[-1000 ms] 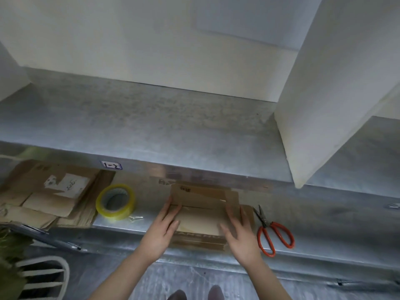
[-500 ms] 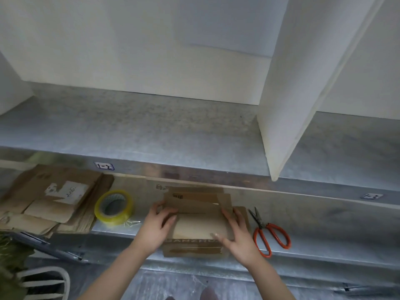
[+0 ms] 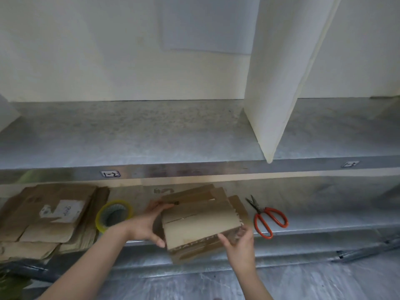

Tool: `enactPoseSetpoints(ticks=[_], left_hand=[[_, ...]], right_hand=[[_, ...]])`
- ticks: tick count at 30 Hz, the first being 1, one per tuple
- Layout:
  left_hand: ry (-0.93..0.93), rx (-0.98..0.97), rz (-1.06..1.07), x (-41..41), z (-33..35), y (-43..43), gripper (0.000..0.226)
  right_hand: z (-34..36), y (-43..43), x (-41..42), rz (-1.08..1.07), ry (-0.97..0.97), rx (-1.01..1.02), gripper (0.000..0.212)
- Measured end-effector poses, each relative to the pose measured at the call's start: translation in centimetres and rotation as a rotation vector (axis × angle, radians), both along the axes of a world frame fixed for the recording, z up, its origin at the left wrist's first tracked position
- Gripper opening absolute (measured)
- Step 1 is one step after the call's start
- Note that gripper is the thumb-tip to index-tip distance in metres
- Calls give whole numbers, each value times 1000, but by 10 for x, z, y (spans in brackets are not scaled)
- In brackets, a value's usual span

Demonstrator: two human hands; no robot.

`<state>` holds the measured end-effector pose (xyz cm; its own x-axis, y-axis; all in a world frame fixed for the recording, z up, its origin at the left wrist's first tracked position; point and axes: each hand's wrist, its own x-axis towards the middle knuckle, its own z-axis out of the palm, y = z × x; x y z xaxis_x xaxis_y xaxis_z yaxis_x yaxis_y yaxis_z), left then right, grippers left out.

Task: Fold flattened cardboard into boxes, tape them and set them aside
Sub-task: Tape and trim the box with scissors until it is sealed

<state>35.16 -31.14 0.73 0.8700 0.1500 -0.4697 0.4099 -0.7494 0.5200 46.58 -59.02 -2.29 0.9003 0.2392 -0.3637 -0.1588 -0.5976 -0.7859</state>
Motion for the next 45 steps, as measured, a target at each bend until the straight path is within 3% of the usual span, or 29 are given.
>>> enactPoseSetpoints(ticks=[3,6,10,14,16,19,23,30,36,40,45], left_hand=[[-177,67,102,-16,-12,-8,106],[-254,-7,197,-29,-23,-19,113],[-287,38,110,-42,-29,-32,106],[-398,-139,170,-54,-29,-48,102],[-470,-207,267,-57,-24,-56,98],[-552,-218,367,-57,-15,-71,94],[-560,-218,421,-62,-13,-83,95],[-398,-417,358,-68,-3,-77,113],[-309,-750,269,-81,16,-60,83],[-400,-883,370,-82,36,-67,72],[-497,-847,378,-72,51,-73,84]], right_hand=[[2,4,-13,-57,60,114,85],[4,5,-20,-122,51,212,83],[6,1,-33,-132,163,361,62],[1,-8,-51,-132,263,604,81],[2,-9,-58,-94,194,581,82],[9,0,-70,1,0,375,82],[18,10,-81,-137,93,437,79],[22,-10,-100,40,185,534,115],[37,-22,-117,318,141,628,129],[52,-11,-116,199,0,582,112],[84,-2,-82,326,-47,546,105]])
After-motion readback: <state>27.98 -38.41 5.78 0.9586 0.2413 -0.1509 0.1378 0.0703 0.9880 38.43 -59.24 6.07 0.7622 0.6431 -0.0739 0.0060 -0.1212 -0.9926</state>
